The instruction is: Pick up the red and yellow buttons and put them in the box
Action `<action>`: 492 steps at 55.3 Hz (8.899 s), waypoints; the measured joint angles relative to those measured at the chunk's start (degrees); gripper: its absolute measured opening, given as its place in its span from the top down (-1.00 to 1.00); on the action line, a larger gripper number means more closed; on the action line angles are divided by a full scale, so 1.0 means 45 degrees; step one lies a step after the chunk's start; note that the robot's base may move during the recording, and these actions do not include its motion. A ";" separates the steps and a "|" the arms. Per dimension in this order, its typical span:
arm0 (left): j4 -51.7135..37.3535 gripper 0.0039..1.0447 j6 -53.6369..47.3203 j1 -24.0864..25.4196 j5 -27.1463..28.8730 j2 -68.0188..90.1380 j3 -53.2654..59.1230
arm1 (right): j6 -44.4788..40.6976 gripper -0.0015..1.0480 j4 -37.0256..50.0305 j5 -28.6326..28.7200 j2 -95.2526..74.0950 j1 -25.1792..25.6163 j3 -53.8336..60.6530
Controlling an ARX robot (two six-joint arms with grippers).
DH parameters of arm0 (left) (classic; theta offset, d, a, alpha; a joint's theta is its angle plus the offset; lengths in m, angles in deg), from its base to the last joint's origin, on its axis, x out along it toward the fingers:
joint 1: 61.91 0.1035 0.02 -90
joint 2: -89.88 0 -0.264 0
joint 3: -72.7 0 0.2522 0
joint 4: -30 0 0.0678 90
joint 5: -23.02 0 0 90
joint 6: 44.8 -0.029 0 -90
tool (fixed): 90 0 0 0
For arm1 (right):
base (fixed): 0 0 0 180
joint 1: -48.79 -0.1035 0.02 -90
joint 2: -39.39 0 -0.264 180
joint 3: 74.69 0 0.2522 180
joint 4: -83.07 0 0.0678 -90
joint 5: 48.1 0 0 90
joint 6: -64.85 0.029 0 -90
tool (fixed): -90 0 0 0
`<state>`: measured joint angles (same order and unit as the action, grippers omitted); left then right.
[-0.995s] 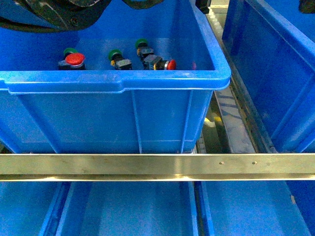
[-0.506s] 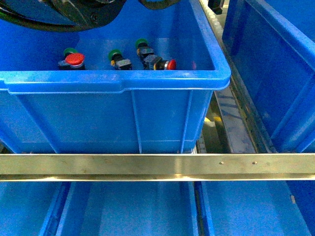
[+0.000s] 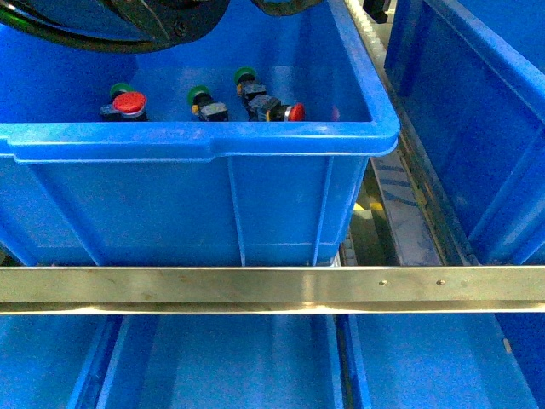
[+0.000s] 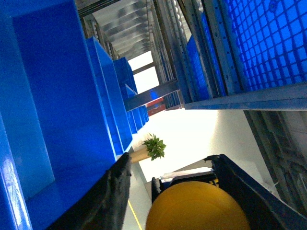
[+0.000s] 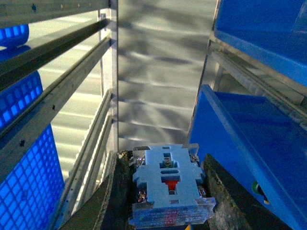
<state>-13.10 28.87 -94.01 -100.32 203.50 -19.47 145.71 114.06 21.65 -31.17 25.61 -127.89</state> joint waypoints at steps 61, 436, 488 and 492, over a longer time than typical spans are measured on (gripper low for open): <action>0.7839 -0.85 -0.6819 0.7436 -0.1836 -1.6242 1.0807 | -0.6649 0.35 -0.2429 -0.1039 -0.0112 -0.1248 -0.1525; 1.2638 -0.85 -1.6281 0.7140 0.7412 -2.5072 1.7146 | -1.7884 0.93 -0.8626 0.4498 1.2439 0.5197 0.6985; 1.2638 -0.85 -1.6281 0.7140 0.7412 -2.5072 1.7146 | -1.7913 0.29 -1.0025 0.4493 1.5125 0.5158 0.8238; 1.2638 -0.85 -1.6281 0.7140 0.7412 -2.5072 1.7146 | -1.7913 -0.01 -1.0025 0.4493 1.5130 0.5158 0.8238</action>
<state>43.78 -44.39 -61.88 -66.97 90.68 57.68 65.11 68.95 41.86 36.91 48.82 -90.82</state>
